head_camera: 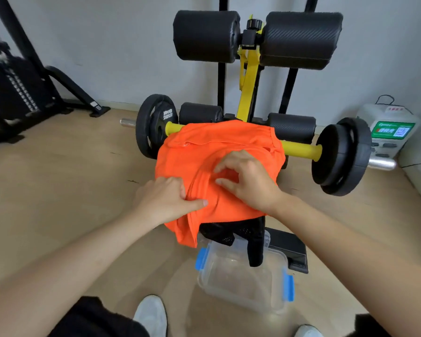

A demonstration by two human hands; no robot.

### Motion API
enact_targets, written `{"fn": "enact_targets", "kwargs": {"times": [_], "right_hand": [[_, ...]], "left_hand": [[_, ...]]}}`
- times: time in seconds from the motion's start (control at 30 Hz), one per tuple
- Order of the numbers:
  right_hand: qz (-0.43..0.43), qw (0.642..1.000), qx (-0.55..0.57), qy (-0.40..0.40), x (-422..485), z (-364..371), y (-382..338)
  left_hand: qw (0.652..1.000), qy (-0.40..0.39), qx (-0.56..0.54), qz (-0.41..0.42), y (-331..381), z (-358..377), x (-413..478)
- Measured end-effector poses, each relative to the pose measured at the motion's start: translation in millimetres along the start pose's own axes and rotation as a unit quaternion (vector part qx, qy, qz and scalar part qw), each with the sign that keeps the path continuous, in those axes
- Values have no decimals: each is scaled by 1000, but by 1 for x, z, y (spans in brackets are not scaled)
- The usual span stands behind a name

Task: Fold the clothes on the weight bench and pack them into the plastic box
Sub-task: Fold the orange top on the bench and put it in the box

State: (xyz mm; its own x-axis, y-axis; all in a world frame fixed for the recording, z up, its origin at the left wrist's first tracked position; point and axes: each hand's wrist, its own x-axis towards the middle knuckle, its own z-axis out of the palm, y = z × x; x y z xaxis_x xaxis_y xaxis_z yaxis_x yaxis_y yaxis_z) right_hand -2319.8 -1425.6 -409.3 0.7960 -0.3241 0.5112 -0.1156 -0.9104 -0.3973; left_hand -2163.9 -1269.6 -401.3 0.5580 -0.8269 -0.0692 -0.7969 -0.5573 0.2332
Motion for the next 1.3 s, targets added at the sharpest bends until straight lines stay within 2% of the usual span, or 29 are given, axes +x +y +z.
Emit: {"fn": "enact_targets", "kwargs": {"times": [0.07,0.2,0.3,0.43,0.53,0.7,0.83,0.93,1.03,1.17,1.23,1.3], "right_hand": [[-27,999,-13,-21,4,9,-4],[-57,996,-53,-51,8,24,-10],[-41,993,-81,-75,9,28,-13],[-23,990,-101,-99,10,28,-16],[-9,992,-86,-94,13,27,-17],[38,997,-11,-72,19,25,-19],[47,996,73,-20,31,21,-18],[75,995,70,8,42,14,-19],[108,991,73,16,50,8,-18],[140,987,74,28,62,3,-12],[162,983,86,28,69,2,-11],[190,977,89,30,75,3,-10]], "left_hand": [[1000,8,-4,-1,-2,7,-4],[994,61,-85,12,-4,20,-6],[985,65,-159,22,-4,20,-10],[975,95,-194,50,-11,9,-15],[967,132,-209,70,-21,1,-14],[945,143,-273,110,-34,-4,-4],[931,123,-308,153,-40,-6,5],[938,92,-292,166,-45,-9,9],[952,87,-252,150,-54,-15,13],[955,93,-266,95,-80,-25,23],[943,102,-308,68,-90,-28,30],[918,110,-379,44,-93,-30,36]]}}
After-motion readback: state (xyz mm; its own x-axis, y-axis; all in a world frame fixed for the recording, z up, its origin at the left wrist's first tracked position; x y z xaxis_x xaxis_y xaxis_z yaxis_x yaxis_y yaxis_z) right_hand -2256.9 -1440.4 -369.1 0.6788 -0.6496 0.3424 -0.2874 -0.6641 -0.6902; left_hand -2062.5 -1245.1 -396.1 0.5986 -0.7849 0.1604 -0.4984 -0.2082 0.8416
